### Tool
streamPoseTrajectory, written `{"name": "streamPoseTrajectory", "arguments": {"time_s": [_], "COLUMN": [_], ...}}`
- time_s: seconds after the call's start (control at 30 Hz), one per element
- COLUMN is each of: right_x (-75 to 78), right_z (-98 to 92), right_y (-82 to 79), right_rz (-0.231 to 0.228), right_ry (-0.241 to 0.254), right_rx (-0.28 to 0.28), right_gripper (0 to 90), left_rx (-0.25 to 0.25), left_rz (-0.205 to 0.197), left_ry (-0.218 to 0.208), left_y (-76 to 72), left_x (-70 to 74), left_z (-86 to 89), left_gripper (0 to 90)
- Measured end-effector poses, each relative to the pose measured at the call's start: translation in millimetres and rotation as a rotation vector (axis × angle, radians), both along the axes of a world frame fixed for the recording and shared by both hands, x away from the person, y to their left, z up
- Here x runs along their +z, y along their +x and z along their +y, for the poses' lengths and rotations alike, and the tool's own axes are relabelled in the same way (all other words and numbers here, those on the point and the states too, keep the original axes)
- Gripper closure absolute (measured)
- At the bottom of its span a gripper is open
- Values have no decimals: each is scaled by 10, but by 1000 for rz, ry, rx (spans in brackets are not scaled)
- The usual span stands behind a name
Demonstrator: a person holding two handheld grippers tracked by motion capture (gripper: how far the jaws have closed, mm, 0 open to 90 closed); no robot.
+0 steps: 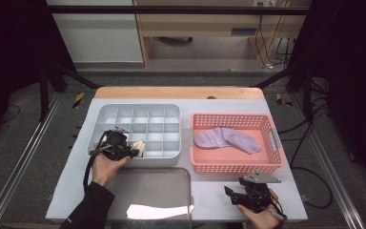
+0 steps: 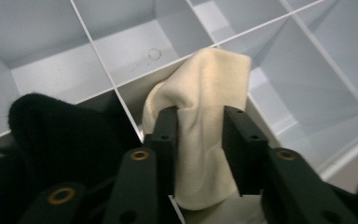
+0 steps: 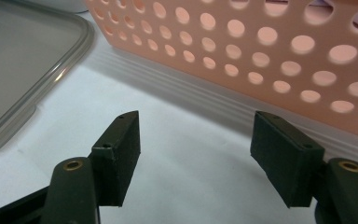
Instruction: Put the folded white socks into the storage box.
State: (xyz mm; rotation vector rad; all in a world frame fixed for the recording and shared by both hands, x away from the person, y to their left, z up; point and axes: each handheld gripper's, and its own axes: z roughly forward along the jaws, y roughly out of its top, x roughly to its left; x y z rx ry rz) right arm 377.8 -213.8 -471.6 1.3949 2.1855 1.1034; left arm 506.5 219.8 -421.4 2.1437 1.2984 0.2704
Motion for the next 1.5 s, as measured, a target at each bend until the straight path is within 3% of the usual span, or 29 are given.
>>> {"name": "streamPoseTrajectory", "arguments": {"time_s": [0.03, 0.1, 0.13, 0.17, 0.2, 0.27, 0.33, 0.5, 0.6, 0.8, 1.07, 1.17, 1.23, 1.3, 1.33, 1.37, 1.4, 1.47, 1.5], "right_x": [0, 0, 1, 2, 3, 3, 4, 5, 3, 0, 0, 1, 5, 9, 15, 15, 30, 47, 47], "right_z": [0, -2, -3, -2, -2, -1, 0, -7, 1, 0, 4, 6, 7, 1, -2, -2, -9, -14, -14], "right_y": [0, 0, 0, 0, 0, 1, 2, 0, -2, 0, 0, -1, -4, 0, -3, -3, -9, -15, -15], "right_rz": [0, 0, -1, -1, -1, -1, 0, -6, -1, 0, 6, 6, 7, 2, 0, 0, -15, -27, -27], "right_ry": [0, 1, 0, 1, 0, 0, 2, 0, 0, 0, 1, 0, 0, 1, 5, 5, 9, 16, 16], "right_rx": [0, -2, -3, -3, -3, -3, -2, -1, -1, 0, 3, 4, 4, 4, 4, 4, -1, -3, -3], "right_gripper": [335, 335, 335, 336, 336, 336, 337, 339, 340, 339, 339, 339, 339, 339, 339, 339, 340, 341, 341], "left_rx": [-5, -6, 4, 4, 17, 21, 4, -16, -5, -20, -11, -19, -22, -16, -21, -21, -8, 18, 18], "left_rz": [-14, -52, -92, -92, -130, -149, -174, -176, -160, -128, -45, -43, -47, -57, -83, -83, -136, -201, -201], "left_ry": [-19, -37, -58, -58, -90, -98, -110, -74, -24, 36, 41, 58, 61, 41, 4, 4, -37, -78, -78], "left_y": [-18, -59, -95, -95, -121, -131, -141, -86, -18, 48, 123, 122, 119, 110, 72, 72, -2, -89, -89], "left_x": [17, 77, 155, 155, 225, 248, 258, 151, 73, -38, -49, -49, -48, -46, -22, -22, 38, 127, 127], "left_z": [20, 64, 124, 124, 176, 185, 140, -25, -63, -94, -107, -126, -125, -114, -85, -85, -34, 35, 35], "left_gripper": [626, 540, 527, 528, 534, 553, 651, 833, 895, 897, 897, 896, 894, 843, 817, 792, 780, 745, 734]}}
